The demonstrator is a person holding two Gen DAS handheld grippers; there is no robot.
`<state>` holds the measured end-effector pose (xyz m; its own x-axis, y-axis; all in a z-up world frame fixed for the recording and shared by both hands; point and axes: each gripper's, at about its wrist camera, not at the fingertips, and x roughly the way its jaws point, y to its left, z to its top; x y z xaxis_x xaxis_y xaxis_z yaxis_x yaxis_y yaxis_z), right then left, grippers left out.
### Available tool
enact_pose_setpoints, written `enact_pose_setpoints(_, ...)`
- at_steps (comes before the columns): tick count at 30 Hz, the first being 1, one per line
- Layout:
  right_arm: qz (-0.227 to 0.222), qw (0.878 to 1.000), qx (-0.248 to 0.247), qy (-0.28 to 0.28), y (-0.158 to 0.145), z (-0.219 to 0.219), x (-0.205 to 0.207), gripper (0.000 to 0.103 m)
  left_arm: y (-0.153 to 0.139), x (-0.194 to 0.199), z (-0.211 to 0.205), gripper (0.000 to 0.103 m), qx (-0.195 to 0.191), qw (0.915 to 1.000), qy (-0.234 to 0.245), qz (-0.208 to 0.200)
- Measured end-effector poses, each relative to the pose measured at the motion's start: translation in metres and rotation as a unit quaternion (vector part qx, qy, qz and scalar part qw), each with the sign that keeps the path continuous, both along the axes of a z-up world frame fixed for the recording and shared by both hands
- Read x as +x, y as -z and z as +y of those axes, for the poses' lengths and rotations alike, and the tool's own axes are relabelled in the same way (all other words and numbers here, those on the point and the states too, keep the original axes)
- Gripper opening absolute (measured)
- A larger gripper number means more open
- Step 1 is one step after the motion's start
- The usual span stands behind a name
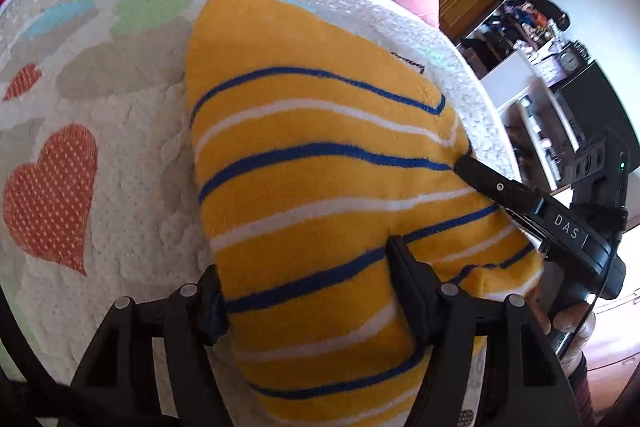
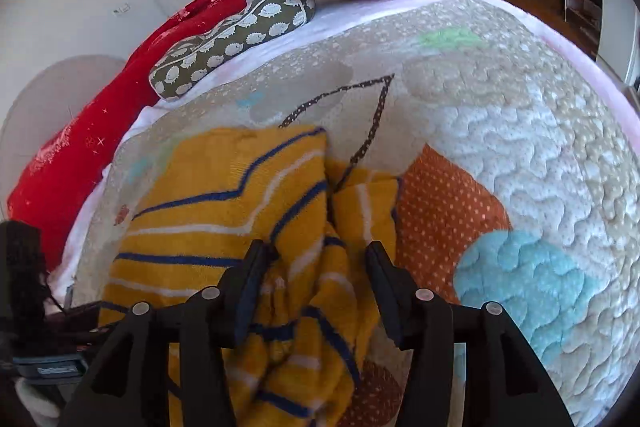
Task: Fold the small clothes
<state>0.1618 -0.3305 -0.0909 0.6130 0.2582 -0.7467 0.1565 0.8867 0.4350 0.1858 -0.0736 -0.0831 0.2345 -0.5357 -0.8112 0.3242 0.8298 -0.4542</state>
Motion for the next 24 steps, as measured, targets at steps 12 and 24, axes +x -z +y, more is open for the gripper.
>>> enact_pose_setpoints(12,-0.063,0.994,0.014,-0.084,-0.068,0.054,-0.058,0.028,-0.008,-0.036,0.035,0.068,-0.033,0.9990,-0.029,-0.002)
enact_pose_setpoints(24,0.026,0.997,0.057,-0.048,0.013,0.042,-0.090,0.010,-0.004,-0.031,0.010,0.068,0.003,0.9996,-0.029,0.003)
